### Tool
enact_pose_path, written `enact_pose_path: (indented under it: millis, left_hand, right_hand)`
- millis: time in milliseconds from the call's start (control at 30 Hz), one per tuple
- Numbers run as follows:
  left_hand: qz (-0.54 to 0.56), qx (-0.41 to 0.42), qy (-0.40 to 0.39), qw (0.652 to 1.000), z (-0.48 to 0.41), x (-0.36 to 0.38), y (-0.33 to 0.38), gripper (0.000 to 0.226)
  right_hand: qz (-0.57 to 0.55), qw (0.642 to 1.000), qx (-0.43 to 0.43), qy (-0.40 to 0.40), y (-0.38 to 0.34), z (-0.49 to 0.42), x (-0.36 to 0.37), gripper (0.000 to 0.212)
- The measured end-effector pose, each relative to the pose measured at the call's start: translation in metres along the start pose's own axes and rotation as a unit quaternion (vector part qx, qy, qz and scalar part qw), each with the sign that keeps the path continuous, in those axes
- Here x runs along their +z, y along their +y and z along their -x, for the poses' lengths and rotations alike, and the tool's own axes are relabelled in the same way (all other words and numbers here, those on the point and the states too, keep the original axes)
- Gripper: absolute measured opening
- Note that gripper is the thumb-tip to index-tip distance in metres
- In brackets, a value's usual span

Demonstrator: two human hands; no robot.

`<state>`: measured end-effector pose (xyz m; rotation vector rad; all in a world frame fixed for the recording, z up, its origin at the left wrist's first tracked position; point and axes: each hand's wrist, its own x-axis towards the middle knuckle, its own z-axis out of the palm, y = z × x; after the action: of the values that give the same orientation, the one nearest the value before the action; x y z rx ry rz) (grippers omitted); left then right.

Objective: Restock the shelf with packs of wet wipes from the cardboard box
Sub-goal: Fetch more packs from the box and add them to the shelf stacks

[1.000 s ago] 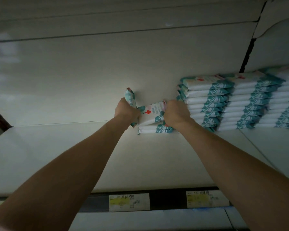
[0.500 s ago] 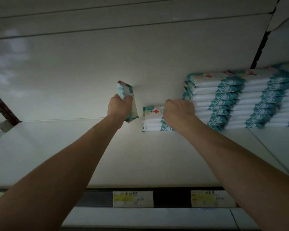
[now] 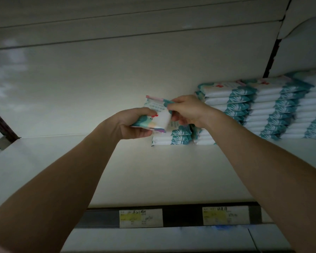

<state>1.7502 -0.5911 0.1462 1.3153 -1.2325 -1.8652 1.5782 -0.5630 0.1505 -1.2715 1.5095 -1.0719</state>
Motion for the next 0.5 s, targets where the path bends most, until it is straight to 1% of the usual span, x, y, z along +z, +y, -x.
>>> enact_pose_path:
  millis: [67,133,200,233,300,333,433,500]
  left_hand:
    - [0.062,0.009,-0.028,0.998,-0.001,-0.001,0.002,0.028]
    - [0.135,0.021,-0.017,0.99,-0.006,-0.005,0.0,0.038]
    - [0.149,0.038,0.01,0.988,-0.01,-0.005,-0.004,0.024]
    - [0.135,0.043,0.038,0.989,-0.013,-0.003,-0.006,0.021]
    - [0.066,0.05,0.106,0.991,-0.024,0.0,-0.007,0.034]
    - [0.03,0.054,0.138,0.989,-0.028,0.003,-0.008,0.04]
    - [-0.048,0.068,0.199,0.976,-0.034,0.016,-0.007,0.052]
    - [-0.089,0.072,0.22,0.969,-0.038,0.022,-0.008,0.049]
  right_hand:
    - [-0.066,0.997,0.014,0.027,0.006,-0.002,-0.002,0.016]
    - [-0.095,0.993,0.02,0.061,0.012,-0.004,-0.004,0.017]
    - [-0.064,0.994,0.016,0.081,0.02,-0.005,-0.004,0.017]
    - [-0.028,0.996,0.012,0.089,0.023,-0.005,-0.004,0.017]
    - [0.076,0.992,-0.004,0.105,0.03,-0.004,-0.003,0.019]
    - [0.137,0.984,-0.018,0.114,0.033,-0.004,-0.004,0.019]
    - [0.307,0.939,-0.054,0.147,0.04,-0.002,-0.004,0.019]
    - [0.356,0.922,-0.054,0.14,0.044,0.001,-0.004,0.015]
